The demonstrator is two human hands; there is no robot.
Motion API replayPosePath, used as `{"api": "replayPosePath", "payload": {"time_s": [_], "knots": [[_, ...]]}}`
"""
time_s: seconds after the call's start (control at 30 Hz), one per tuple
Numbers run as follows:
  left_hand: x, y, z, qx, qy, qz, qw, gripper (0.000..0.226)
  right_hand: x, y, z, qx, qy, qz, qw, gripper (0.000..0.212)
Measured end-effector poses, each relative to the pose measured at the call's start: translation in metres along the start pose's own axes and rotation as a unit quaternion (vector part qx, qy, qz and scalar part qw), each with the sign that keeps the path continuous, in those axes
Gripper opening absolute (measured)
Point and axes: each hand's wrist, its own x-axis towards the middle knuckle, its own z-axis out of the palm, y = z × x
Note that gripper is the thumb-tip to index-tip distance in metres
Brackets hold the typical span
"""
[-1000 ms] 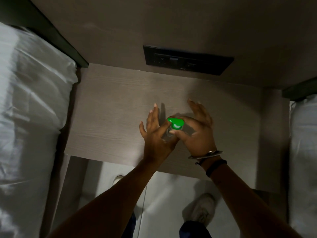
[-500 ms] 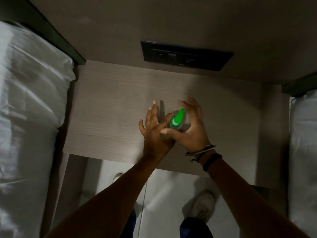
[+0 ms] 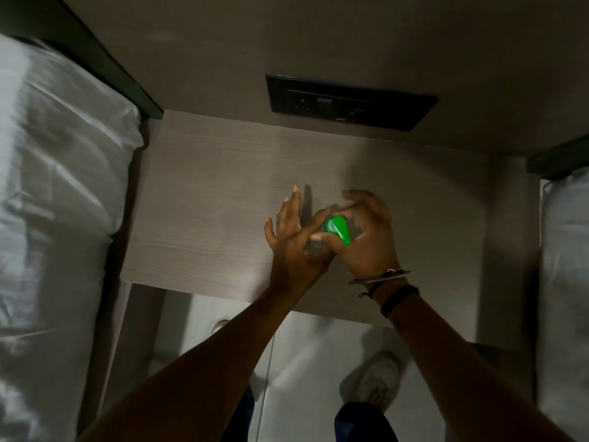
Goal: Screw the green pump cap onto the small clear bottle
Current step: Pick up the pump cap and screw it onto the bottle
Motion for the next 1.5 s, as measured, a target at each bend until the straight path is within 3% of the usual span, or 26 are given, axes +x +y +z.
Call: {"api": "replayPosePath", "payload": {"time_s": [0.07,0.13,0.2,0.3,0.4,0.5,0.63,0.73,0.83,0.97,1.07,1.13,1.27,1.5], "knots": [[0.001,-0.001,0.0,0.013,-0.008,-0.004,1.0,0.057,0.0,-0.004,0.003,-0.013,0.027,0.019,0.999,0.054],[0.002,-0.004,-0.002,0.029,-0.015,-0.005,0.999,0.057,0.0,-0.006,0.004,-0.004,-0.006,0.032,0.999,0.068],[0.003,-0.004,-0.005,0.013,-0.018,0.0,1.0,0.057,-0.002,-0.003,0.003,0.012,-0.039,0.0,0.999,0.059],[0.002,0.0,-0.005,-0.009,-0.01,0.004,1.0,0.056,-0.002,-0.004,0.0,-0.015,-0.017,-0.008,1.0,0.036],[0.001,0.001,-0.004,-0.026,-0.007,-0.015,1.0,0.051,0.001,-0.012,0.003,-0.052,0.016,0.03,0.998,0.049],[0.0,-0.002,-0.004,-0.019,-0.01,-0.014,1.0,0.038,0.0,-0.008,0.001,-0.034,-0.051,0.025,0.998,0.067],[0.0,0.001,-0.005,-0.034,-0.005,-0.012,0.999,0.046,-0.001,-0.004,-0.003,-0.077,-0.027,-0.005,0.997,0.043],[0.0,0.0,-0.004,-0.033,-0.015,-0.025,0.999,0.053,0.002,-0.006,0.0,-0.116,0.004,-0.004,0.993,0.053],[0.0,-0.001,-0.006,-0.041,-0.023,-0.027,0.999,0.054,0.001,-0.004,-0.003,-0.066,-0.046,-0.014,0.997,0.066],[0.0,0.002,-0.007,-0.051,-0.016,-0.026,0.998,0.055,0.001,-0.007,-0.002,-0.098,-0.015,-0.023,0.995,0.044],[0.001,0.0,-0.007,-0.044,-0.029,-0.026,0.998,0.055,0.0,-0.008,0.002,-0.1,0.009,0.015,0.995,0.063],[0.001,-0.002,-0.007,-0.037,-0.034,-0.021,0.999,0.056,-0.003,-0.003,0.002,-0.04,-0.037,0.027,0.998,0.078],[0.002,-0.001,-0.009,-0.057,-0.035,-0.018,0.998,0.058,0.0,0.003,-0.002,0.016,-0.068,-0.005,0.998,0.036],[0.004,0.004,-0.014,-0.059,-0.043,-0.029,0.997,0.064,-0.004,-0.001,0.007,-0.002,-0.015,-0.004,1.0,0.034]]}}
